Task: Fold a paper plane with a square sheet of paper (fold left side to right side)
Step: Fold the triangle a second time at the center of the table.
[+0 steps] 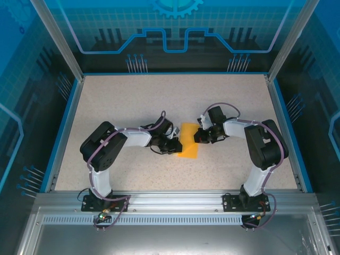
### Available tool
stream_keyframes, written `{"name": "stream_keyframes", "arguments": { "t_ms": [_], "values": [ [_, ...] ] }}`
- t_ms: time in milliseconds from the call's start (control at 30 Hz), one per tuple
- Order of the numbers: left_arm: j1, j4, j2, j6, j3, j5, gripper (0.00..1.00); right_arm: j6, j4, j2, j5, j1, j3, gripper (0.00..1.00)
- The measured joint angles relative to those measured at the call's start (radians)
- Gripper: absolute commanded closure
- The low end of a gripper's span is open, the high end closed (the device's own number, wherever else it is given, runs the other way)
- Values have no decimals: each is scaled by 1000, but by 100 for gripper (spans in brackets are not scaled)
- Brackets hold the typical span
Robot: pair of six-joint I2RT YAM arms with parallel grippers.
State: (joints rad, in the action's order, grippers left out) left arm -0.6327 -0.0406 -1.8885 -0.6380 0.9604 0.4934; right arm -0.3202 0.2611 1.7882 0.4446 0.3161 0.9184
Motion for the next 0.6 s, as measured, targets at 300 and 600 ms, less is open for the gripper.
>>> {"name": "stream_keyframes", "arguments": {
  "t_ms": [300, 600],
  "values": [
    [-30, -87, 0, 42, 45, -79, 87, -1, 56, -135, -19, 68, 0, 96],
    [-47, -123, 0, 45, 65, -121, 87, -50, 52, -92, -18, 187, -11, 96]
  ]
}}
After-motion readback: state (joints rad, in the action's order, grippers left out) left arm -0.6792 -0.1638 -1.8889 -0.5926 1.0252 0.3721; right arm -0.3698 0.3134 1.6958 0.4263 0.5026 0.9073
